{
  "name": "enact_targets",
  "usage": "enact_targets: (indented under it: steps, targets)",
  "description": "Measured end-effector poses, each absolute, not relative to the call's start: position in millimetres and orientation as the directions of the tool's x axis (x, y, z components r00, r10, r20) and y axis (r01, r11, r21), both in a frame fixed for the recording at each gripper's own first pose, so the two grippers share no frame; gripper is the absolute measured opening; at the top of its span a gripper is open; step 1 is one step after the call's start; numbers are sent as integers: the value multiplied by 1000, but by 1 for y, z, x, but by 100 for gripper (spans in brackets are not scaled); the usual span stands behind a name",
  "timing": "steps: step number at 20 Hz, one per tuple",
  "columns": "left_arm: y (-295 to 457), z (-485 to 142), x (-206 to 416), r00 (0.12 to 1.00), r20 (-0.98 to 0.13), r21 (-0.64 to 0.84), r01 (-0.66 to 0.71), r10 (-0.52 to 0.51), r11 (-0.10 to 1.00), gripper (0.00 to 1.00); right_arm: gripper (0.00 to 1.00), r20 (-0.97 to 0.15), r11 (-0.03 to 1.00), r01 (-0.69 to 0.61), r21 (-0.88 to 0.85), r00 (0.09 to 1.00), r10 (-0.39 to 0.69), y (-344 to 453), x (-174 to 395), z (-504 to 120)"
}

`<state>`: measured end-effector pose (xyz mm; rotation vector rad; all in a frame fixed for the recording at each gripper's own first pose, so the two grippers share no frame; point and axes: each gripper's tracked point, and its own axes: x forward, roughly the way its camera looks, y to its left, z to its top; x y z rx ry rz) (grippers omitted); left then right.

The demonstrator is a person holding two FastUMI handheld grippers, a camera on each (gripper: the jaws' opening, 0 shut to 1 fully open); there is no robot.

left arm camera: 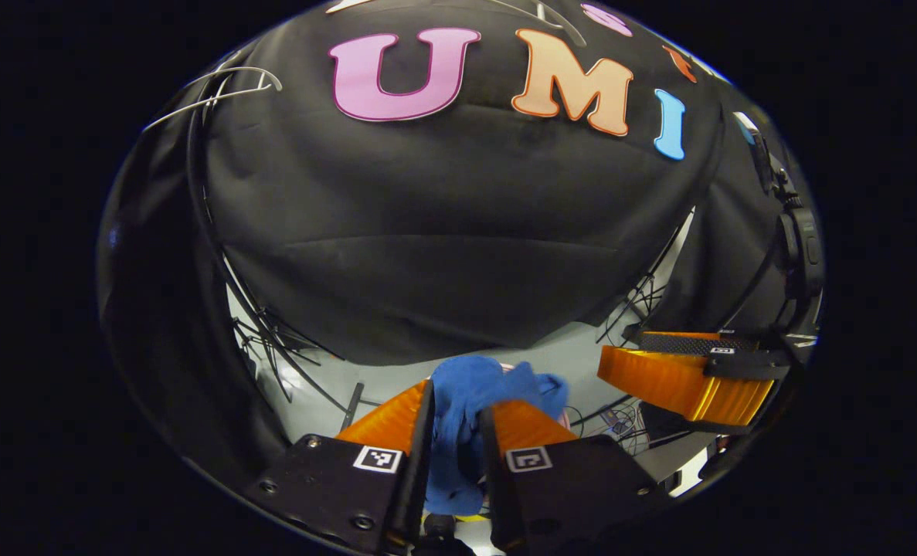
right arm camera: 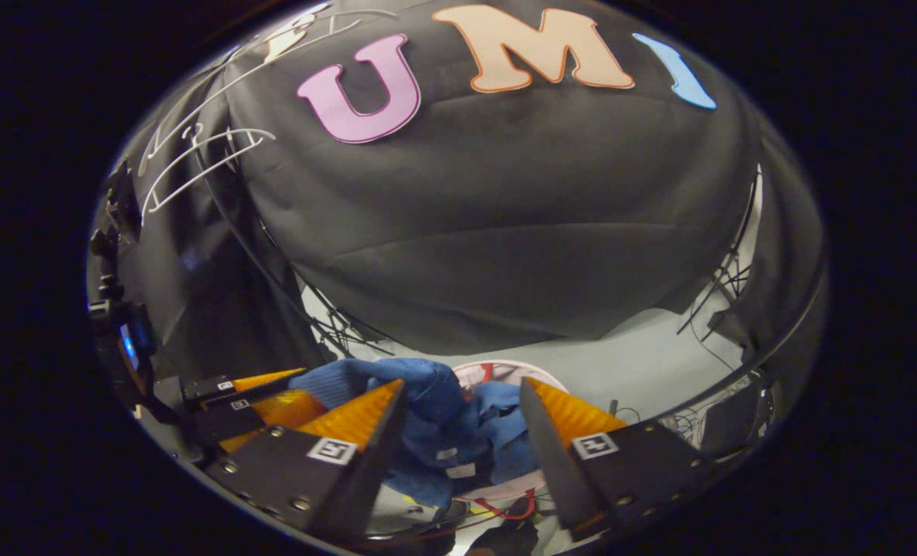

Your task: Grasp the clothes on the hanger with both hands and then place them into the laundry hamper below.

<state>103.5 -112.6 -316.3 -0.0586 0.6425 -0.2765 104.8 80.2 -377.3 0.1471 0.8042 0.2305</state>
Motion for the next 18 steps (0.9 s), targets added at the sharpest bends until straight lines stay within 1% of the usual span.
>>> enact_targets:
  steps: [1,2,3,4,5,7,8,9,10,12,14,15,17,18]
  targets:
    - [-109,-307,107,784,-561,-128,236,-266,963,46,90,-691,969,-145,199,681,244,76,101,-374]
    - [-109,-299,105,789,-546,-127,252,-279,959,47,100,-685,971,-142,193,689,237,74,100,-368]
    - [-113,-288,101,792,-536,-127,268,-293,955,53,99,-678,972,-132,194,698,230,71,98,-360]
    - [-112,-277,98,797,-525,-124,275,-298,953,65,94,-668,971,-127,200,708,230,72,96,-351]
    - [-109,-265,98,808,-505,-123,281,-304,952,76,99,-657,973,-119,198,721,222,70,94,-342]
    - [-102,-242,97,825,-476,-131,276,-305,952,82,99,-630,976,-100,192,750,200,66,92,-318]
    - [-99,-229,96,834,-463,-133,270,-301,954,82,99,-608,976,-99,195,768,200,67,93,-304]
    - [-91,-216,95,847,-447,-125,258,-286,958,80,99,-581,976,-101,192,790,196,67,95,-287]
    - [-85,-204,93,858,-429,-122,254,-282,959,84,99,-551,978,-104,181,813,188,67,98,-269]
    - [-68,-177,94,887,-386,-102,232,-253,967,89,99,-476,983,-104,154,864,166,64,104,-230]
    - [-55,-150,92,909,-351,-104,203,-227,974,89,99,-395,986,-90,143,908,141,64,110,-186]
    - [-48,-138,89,919,-332,-109,185,-212,977,92,99,-351,987,-79,138,928,124,63,111,-165]
    - [-37,-105,84,935,-298,-119,165,-193,979,98,99,-270,989,-70,130,957,103,65,109,-124]
    - [-33,-90,84,943,-272,-116,164,-190,980,97,99,-239,990,-67,127,966,96,66,107,-109]
